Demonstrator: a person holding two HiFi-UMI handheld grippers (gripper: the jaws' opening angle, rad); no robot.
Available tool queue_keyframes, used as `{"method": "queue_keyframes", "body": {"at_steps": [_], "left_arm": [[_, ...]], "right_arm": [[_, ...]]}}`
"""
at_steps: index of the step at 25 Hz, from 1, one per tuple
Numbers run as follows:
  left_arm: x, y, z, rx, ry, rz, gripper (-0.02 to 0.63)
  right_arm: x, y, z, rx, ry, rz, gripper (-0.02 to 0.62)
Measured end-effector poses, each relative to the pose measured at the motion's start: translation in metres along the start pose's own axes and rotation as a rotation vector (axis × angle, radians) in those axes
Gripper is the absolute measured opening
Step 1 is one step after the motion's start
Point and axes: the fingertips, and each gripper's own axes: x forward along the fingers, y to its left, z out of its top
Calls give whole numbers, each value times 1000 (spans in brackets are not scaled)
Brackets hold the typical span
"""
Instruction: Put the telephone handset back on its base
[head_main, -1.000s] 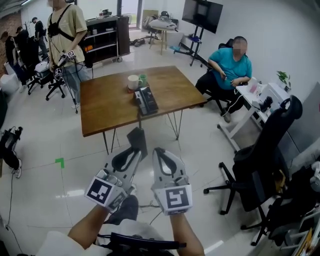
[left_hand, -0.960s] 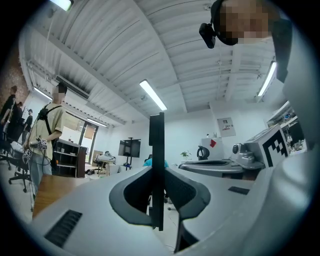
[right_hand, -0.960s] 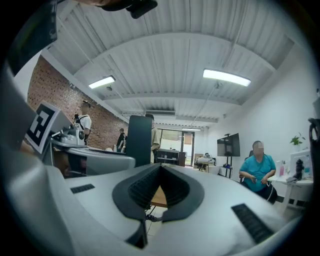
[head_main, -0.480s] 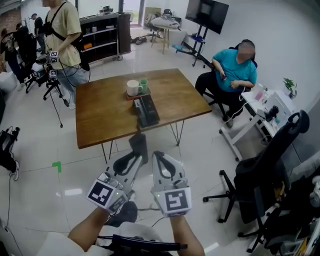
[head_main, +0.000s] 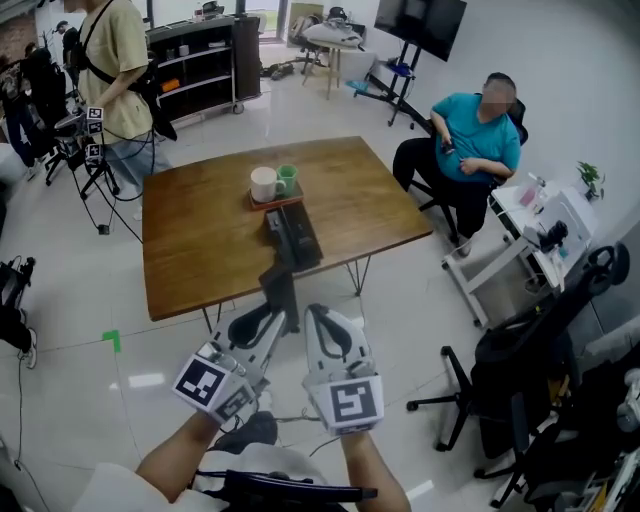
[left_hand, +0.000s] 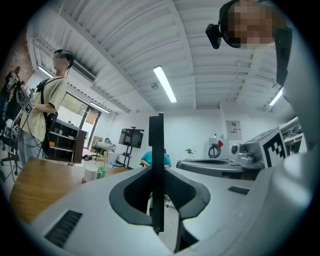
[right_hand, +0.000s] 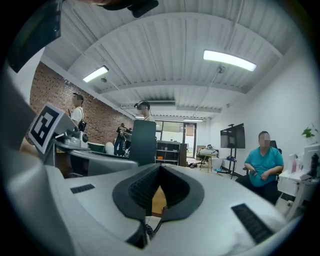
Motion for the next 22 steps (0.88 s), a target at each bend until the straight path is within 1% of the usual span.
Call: {"method": "queue_keyframes", "body": {"at_steps": [6, 11, 13, 16, 19, 22], "left_arm": [[29, 39, -3, -32, 20, -9, 64], [49, 70, -7, -41, 32, -20, 63], [56, 79, -10, -48, 42, -25, 63], [68, 93, -15, -60, 56, -35, 63], [79, 105, -21, -74, 61, -47, 63], [86, 112, -28, -87, 71, -60, 63]], "right_arm": [[47, -12, -1, 33, 16, -14, 5], [80, -22, -7, 28, 42, -31, 5], [91, -25, -5, 49, 37, -44, 5], [104, -32, -6, 45, 46, -56, 5], [116, -38, -6, 72, 41, -81, 5], [123, -43, -13, 62, 55, -89, 5]]}}
